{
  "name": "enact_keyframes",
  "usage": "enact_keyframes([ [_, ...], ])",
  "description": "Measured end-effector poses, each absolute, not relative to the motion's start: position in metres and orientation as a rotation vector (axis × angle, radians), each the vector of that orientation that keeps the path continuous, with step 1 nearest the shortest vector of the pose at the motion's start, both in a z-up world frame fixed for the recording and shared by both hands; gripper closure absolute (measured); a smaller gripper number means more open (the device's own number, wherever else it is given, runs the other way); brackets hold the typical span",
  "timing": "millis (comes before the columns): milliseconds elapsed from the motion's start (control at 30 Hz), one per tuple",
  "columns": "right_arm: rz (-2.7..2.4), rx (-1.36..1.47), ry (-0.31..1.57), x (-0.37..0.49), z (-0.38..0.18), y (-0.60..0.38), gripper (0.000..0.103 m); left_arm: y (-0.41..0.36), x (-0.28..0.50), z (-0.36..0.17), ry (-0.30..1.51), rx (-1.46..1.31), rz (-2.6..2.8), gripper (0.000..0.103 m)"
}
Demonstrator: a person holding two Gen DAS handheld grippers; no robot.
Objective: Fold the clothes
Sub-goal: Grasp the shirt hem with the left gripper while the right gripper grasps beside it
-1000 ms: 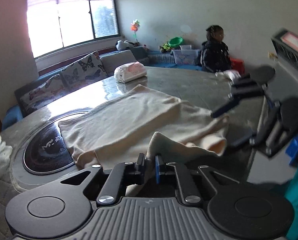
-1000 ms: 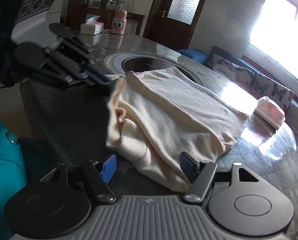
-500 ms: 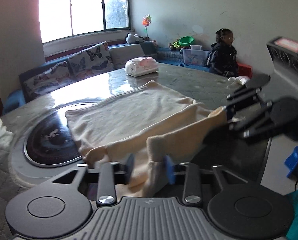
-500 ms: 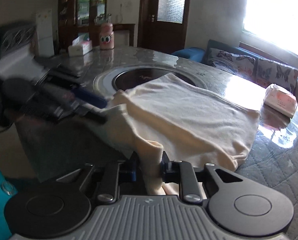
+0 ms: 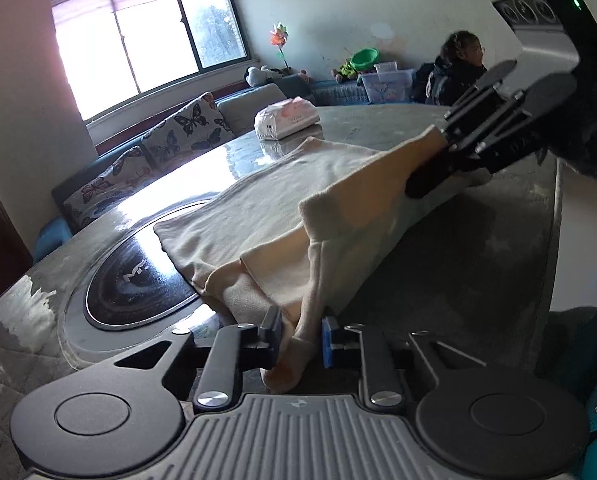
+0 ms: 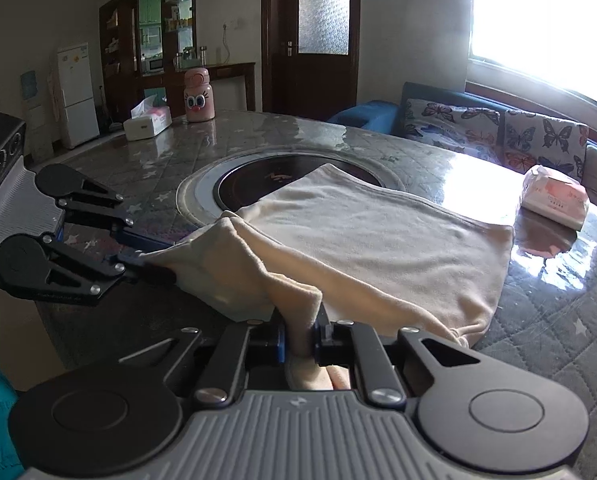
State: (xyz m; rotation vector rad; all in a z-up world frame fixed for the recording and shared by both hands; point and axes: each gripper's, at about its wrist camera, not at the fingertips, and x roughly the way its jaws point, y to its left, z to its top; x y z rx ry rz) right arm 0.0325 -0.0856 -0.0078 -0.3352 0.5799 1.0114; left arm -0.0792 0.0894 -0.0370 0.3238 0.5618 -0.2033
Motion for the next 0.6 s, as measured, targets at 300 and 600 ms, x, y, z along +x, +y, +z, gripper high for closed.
enact_keyframes([
  [300,1.046,-0.342,0.523,0.008,0.015,-0.100,0.095,0.086,-0.102,-0.012,0.515,0.291,-0.244,0.093],
  [600,1.186,-0.362,0.584,-0.039,0.054,-0.131,0.095,0.084,-0.157,0.023,0.547,0.164,-0.342,0.093],
])
